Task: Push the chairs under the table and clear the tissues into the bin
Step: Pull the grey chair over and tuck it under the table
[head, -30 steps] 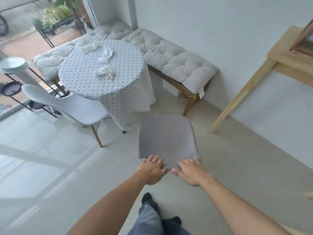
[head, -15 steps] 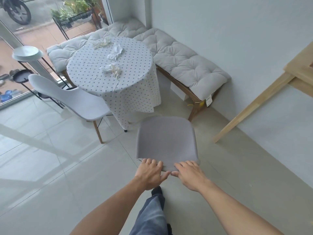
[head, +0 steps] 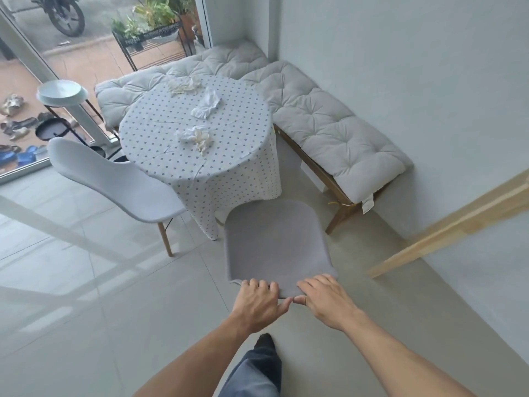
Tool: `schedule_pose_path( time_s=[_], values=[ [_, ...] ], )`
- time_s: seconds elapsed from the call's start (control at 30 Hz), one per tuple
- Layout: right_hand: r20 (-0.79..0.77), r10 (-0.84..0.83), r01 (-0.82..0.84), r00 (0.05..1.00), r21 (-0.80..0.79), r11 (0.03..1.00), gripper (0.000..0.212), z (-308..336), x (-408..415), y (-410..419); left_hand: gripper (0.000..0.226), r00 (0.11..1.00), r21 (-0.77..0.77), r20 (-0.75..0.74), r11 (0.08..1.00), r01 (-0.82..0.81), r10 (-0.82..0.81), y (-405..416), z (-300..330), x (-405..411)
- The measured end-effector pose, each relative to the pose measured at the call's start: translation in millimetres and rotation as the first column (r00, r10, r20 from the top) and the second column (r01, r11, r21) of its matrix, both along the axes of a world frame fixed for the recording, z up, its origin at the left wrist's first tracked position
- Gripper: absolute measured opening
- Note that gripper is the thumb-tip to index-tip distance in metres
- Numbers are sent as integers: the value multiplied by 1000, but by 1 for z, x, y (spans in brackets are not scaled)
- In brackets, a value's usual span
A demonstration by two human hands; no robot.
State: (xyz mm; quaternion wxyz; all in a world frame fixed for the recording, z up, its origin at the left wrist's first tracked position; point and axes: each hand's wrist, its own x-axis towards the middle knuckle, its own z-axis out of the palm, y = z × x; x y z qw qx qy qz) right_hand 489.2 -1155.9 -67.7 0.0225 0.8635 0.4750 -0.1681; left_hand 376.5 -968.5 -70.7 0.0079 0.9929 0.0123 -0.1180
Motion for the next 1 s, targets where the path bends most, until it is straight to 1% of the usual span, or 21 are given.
schedule_pose_path(
  time_s=[0.1, 0.27, 0.57, 0.67, 0.8, 1.0],
  values=[
    [-3, 43, -43, 999, -4, 999, 53, 0, 34, 11, 77, 999, -1, -21, 999, -41, 41, 6, 1, 25],
    [-25, 125, -124, 992, 24, 992, 52, 0, 93, 28, 79, 991, -14, -5, 990, -137, 137, 12, -1, 65],
    [-35, 300, -300, 953, 14, 954, 48, 8, 200, 63, 79, 946, 20, 15, 946, -325, 325, 17, 0, 146],
    [-38, 333, -332, 942, 30, 943, 47, 8, 233, 73, 78, 923, 41, 1, 922, -385, 386, 18, 3, 173],
    [-28, 370, -369, 929, 32, 929, 44, 10, 267, 90, 71, 890, 66, -13, 889, -454, 456, 21, 9, 202],
    [-38, 406, -404, 913, 48, 913, 48, 8, 302, 93, 69, 864, 46, -26, 864, -502, 503, 17, 7, 231]
  ],
)
